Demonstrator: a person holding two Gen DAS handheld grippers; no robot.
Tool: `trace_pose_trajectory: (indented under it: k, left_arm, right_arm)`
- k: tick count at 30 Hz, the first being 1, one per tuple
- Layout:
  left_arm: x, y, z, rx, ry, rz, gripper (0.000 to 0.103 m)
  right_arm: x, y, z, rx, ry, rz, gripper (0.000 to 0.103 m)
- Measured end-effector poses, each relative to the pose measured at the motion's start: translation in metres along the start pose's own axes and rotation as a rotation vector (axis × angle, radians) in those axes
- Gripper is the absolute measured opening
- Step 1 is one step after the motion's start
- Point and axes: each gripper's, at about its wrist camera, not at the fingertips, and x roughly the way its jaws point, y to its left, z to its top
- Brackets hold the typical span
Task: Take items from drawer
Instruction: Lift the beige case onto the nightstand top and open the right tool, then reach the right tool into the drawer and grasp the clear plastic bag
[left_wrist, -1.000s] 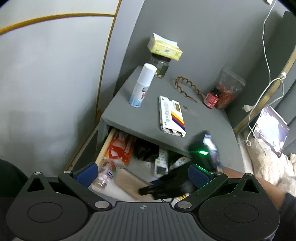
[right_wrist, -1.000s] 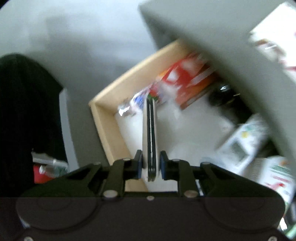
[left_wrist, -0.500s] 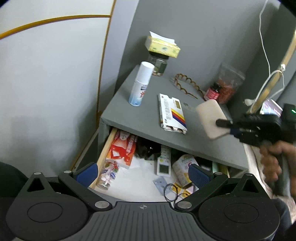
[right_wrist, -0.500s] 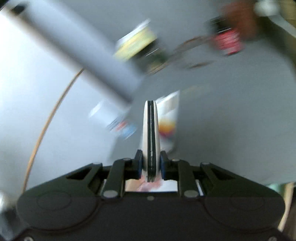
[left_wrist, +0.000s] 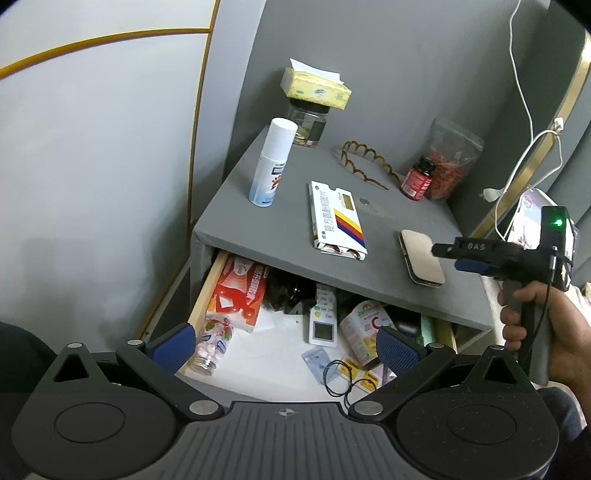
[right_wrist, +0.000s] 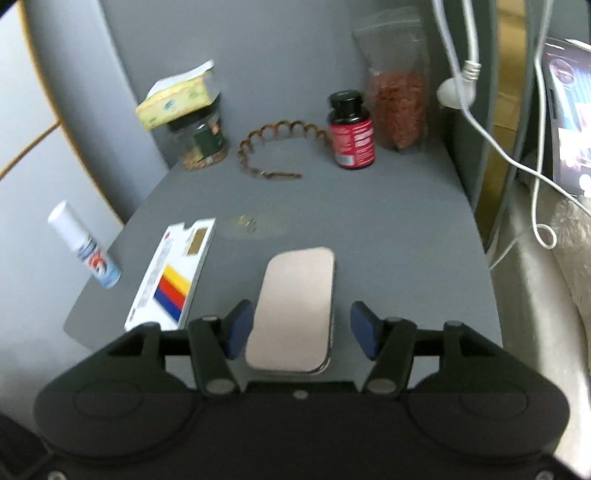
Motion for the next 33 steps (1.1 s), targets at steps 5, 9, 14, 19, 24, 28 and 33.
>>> trace_pose_trajectory:
  k: [5,9,14,19,24,28,33]
  left_arm:
    - [0.000,-0.001,-0.001,0.009,-0.001,0.004,0.103]
    - [-0.001,0.000,0.000,0.019,-0.012,0.019,0.103]
    - [0.001,0.003,0.001,0.009,-0.006,0.017,0.103]
    - [0.001,0.005,0.001,0.006,-0.004,0.017,0.103]
    - [0.003,0.010,0.001,-0.010,0.002,0.029,0.103]
    - [0.004,0.012,0.001,-0.026,0.006,0.027,0.103]
    - [0.006,0.016,0.002,-0.039,0.014,0.034,0.103]
  right_arm:
    - [0.021,0.021,-0.002,-0.102,0.078,-0.089,0.065]
    - [0.029,0.030,0.005,-0.100,0.080,-0.138,0.061]
    - [0.045,0.039,0.016,-0.097,0.075,-0.155,0.061]
    - [0.060,0.048,0.026,-0.096,0.069,-0.172,0.061]
    - [0.039,0.046,0.016,-0.118,0.022,-0.148,0.071]
    - [0.003,0.029,0.000,-0.114,0.011,-0.051,0.071]
    - [-0.026,0.010,-0.030,-0.070,0.110,0.082,0.070]
